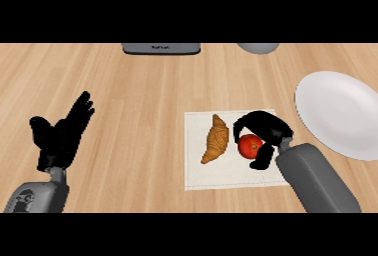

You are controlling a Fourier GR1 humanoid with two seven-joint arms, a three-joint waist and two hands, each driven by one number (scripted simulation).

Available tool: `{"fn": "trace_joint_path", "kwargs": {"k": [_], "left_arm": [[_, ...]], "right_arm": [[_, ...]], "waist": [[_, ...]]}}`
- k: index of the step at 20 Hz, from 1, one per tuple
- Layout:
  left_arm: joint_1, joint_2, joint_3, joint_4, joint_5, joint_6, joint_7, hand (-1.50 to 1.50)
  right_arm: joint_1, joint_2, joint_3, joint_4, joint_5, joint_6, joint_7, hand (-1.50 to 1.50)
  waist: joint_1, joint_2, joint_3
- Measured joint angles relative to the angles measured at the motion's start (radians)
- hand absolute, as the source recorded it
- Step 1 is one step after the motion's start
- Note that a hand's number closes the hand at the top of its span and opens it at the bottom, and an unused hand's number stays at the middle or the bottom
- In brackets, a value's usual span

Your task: Pick the tomato from the placemat and place it in the plate

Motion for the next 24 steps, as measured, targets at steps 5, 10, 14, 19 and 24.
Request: {"fn": "trace_joint_path", "kwargs": {"k": [5,10,14,19,24], "left_arm": [[-0.026,0.004,0.022,0.036,-0.007,-0.020,-0.007,0.00],[-0.007,0.001,0.036,0.033,-0.013,-0.029,-0.020,0.00],[-0.013,-0.001,0.045,0.032,-0.012,-0.029,-0.018,0.00],[0.007,-0.006,0.047,0.027,-0.011,-0.032,-0.020,0.00],[0.010,0.003,0.056,0.012,-0.005,-0.037,-0.010,0.00]], "right_arm": [[0.013,0.026,-0.023,-0.015,0.015,-0.018,-0.011,1.50],[0.155,0.055,-0.002,-0.203,0.034,-0.034,0.061,1.50],[0.253,0.053,0.022,-0.358,0.091,-0.116,0.104,1.50],[0.294,0.049,-0.036,-0.549,0.129,-0.258,0.139,1.50],[0.304,0.054,-0.126,-0.706,0.179,-0.385,0.211,1.50]], "waist": [[-0.003,0.001,0.000],[-0.008,0.003,0.004],[-0.012,0.004,0.005],[-0.023,0.001,0.007],[-0.021,0.001,0.007]]}}
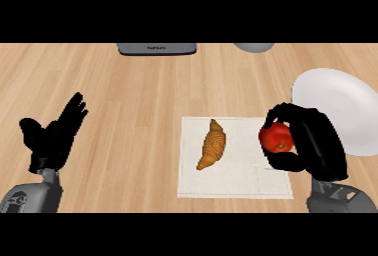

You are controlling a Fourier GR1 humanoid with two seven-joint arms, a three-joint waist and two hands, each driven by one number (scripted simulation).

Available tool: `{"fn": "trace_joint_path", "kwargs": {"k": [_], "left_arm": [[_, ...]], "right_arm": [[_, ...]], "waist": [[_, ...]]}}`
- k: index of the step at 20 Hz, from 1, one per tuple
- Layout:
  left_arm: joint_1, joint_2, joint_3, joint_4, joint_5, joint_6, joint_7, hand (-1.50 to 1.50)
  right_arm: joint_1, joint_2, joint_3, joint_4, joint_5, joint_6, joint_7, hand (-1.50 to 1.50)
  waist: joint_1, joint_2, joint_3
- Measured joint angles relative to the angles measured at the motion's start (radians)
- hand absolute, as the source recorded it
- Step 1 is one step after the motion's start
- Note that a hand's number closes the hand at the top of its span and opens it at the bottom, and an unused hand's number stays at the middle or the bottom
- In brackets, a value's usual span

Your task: Pick the tomato from the placemat and place it in the plate

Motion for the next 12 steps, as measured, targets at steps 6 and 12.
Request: {"fn": "trace_joint_path", "kwargs": {"k": [6,12], "left_arm": [[-0.031,-0.024,-0.014,0.019,-0.022,0.014,-0.001,0.00],[-0.035,-0.033,-0.016,0.019,-0.030,0.012,0.002,0.00]], "right_arm": [[-0.008,0.004,-0.155,-0.038,-0.066,-0.045,0.055,1.50],[-0.047,-0.069,-0.349,0.054,-0.213,-0.027,0.016,1.50]], "waist": [[0.010,0.005,0.000],[0.017,0.007,0.000]]}}
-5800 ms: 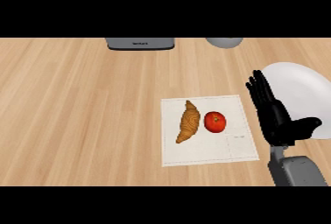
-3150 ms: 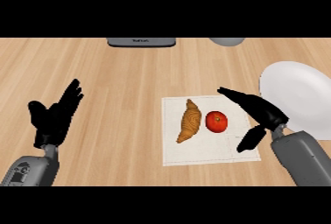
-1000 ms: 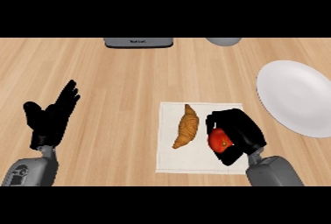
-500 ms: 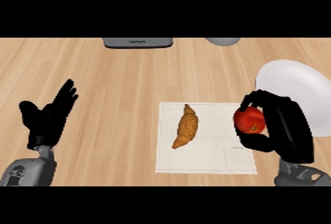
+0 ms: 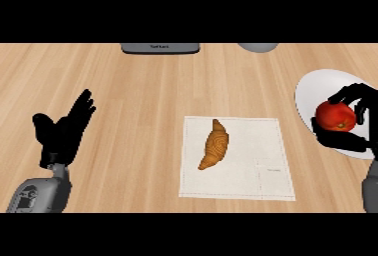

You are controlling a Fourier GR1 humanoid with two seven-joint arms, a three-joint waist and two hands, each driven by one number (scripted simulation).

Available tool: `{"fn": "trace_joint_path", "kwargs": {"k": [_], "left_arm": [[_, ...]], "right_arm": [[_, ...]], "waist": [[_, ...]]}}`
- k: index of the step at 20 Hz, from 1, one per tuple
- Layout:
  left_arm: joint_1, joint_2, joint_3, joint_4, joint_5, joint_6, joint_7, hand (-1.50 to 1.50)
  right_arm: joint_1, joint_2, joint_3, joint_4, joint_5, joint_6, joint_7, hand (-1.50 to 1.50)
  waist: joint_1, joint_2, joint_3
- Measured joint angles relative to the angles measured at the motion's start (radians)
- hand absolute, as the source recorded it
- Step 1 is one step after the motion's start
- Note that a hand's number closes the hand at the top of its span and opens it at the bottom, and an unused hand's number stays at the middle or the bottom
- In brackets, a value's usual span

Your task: Pick the tomato from the placemat and place it in the plate

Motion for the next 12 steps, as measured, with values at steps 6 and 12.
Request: {"fn": "trace_joint_path", "kwargs": {"k": [6,12], "left_arm": [[-0.016,0.011,0.015,0.019,-0.002,-0.018,-0.007,0.00],[0.002,0.014,0.021,0.018,0.003,-0.039,-0.025,0.00]], "right_arm": [[-0.093,-0.094,-0.136,0.271,-0.066,-0.046,-0.117,1.50],[-0.192,-0.210,-0.188,0.613,-0.052,-0.082,-0.262,1.50]], "waist": [[0.006,0.002,0.000],[0.017,0.005,0.001]]}}
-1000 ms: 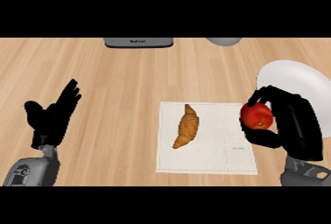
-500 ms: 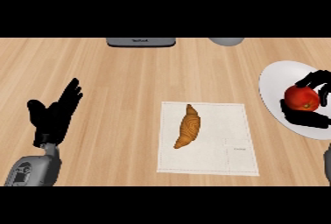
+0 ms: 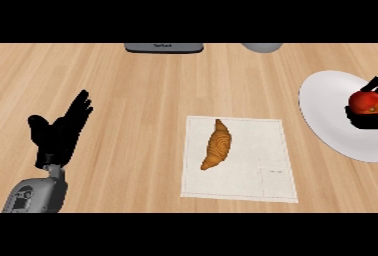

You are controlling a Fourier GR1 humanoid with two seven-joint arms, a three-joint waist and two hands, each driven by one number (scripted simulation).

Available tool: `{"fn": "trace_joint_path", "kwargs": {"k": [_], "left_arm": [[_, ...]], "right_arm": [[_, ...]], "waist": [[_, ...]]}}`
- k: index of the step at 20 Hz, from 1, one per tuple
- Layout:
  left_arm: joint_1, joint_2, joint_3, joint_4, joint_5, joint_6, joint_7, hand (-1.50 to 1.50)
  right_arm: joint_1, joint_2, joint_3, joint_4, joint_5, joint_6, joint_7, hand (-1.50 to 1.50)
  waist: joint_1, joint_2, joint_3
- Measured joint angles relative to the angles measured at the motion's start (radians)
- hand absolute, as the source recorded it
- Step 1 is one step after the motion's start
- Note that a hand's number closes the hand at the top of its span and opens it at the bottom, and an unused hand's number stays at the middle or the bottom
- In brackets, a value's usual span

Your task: Pick the tomato from the placemat and place it in the plate

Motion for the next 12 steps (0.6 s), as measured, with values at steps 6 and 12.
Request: {"fn": "trace_joint_path", "kwargs": {"k": [6,12], "left_arm": [[-0.016,-0.011,-0.007,-0.015,-0.008,0.011,0.023,0.00],[-0.026,-0.014,-0.002,-0.020,-0.013,0.014,0.039,0.00]], "right_arm": [[-0.061,-0.075,-0.030,0.268,-0.046,0.101,-0.095,-1.50],[-0.144,-0.132,-0.044,0.463,-0.076,0.123,-0.282,-1.50]], "waist": [[0.003,0.001,0.001],[0.002,0.001,0.001]]}}
